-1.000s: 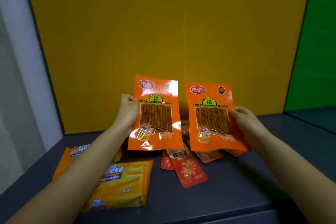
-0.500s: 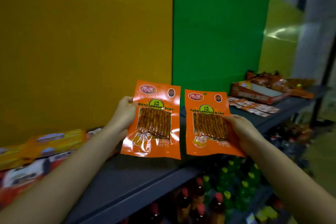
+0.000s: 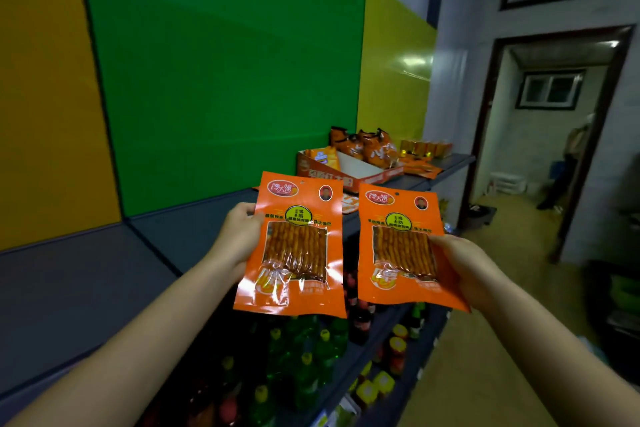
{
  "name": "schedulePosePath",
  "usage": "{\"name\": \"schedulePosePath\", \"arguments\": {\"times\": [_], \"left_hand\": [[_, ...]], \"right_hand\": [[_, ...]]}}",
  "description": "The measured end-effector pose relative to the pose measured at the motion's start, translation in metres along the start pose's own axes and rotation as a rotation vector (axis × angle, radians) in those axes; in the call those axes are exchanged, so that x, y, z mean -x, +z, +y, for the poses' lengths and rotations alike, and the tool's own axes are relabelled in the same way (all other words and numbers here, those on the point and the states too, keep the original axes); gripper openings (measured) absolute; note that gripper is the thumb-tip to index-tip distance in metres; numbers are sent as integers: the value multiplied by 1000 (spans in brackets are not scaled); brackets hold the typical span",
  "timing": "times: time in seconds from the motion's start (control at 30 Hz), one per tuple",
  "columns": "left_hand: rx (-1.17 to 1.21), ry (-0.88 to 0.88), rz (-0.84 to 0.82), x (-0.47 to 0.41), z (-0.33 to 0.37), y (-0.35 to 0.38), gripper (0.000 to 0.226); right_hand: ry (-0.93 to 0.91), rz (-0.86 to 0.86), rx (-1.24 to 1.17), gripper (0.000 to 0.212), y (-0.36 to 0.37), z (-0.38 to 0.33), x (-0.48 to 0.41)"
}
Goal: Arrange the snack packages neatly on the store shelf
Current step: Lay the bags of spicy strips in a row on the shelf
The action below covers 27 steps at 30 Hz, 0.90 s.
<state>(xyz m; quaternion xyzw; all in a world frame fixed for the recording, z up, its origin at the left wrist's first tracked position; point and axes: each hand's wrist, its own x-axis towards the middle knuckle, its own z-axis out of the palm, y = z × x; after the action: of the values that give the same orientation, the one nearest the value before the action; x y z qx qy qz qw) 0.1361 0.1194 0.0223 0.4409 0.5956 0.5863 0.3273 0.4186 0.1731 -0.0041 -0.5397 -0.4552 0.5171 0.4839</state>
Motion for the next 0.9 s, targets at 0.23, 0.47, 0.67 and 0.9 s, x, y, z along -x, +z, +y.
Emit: {"name": "schedulePosePath", "arguments": {"times": [0.23, 0.47, 0.67, 0.9], "left_hand": [[49, -3, -76, -58, 4, 124, 22], [48, 25, -57, -156, 6, 243, 17], [30, -1, -59, -219, 9, 344, 21], [41, -65, -25, -277, 1, 450, 20]], "right_hand": [[22, 53, -46, 24, -80, -1, -94], [-9, 52, -6, 22, -149, -27, -218], [12, 46, 36, 29, -218, -45, -315], [39, 0, 18, 32, -286, -46, -430]]}}
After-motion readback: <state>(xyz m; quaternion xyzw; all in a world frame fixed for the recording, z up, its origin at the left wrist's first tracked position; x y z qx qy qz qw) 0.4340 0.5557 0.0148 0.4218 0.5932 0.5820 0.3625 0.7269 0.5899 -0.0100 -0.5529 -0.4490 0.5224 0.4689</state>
